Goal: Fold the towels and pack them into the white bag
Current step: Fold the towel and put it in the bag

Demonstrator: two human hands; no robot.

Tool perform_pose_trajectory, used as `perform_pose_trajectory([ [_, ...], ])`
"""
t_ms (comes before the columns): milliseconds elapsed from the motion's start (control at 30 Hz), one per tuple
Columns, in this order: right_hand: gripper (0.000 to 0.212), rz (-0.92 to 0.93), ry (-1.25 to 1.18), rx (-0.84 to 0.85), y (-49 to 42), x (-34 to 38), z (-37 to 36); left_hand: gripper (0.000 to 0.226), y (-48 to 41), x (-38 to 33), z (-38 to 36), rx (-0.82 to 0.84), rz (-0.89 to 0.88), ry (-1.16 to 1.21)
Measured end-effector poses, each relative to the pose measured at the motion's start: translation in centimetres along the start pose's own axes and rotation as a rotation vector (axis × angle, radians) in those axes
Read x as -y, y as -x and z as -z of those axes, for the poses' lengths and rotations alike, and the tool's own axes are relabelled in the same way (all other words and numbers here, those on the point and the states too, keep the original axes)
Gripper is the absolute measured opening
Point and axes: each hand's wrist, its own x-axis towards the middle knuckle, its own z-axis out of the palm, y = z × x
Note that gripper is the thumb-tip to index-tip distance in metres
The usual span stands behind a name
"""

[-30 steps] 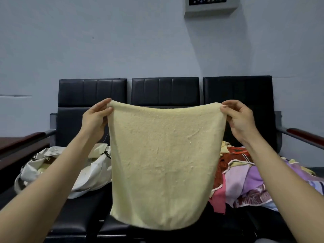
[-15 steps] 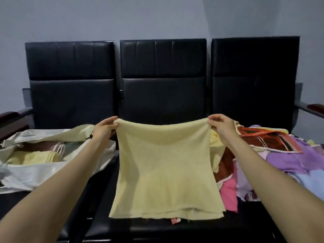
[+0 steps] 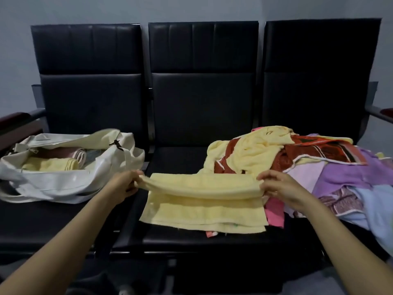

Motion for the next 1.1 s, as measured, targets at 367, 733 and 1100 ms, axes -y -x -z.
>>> perform_pose_trajectory([
  [367,0.023,-0.161,0.301,0.271,3.9,-3.9,1.6,0.017,3.4,5.9,1.6,0.099,0.089,-0.376],
  [733,0.014,0.144,0.732,0.124,2.3,-3.6,-1.1,0.026,0.9,6.5,0.1,-0.039,-0.098,-0.598],
  [1100,0.040,0.296,1.035,0.411,-0.1,-3.4,-9.6,0.052,-2.1,3.9,-1.5,0.160,0.186,-0.344],
])
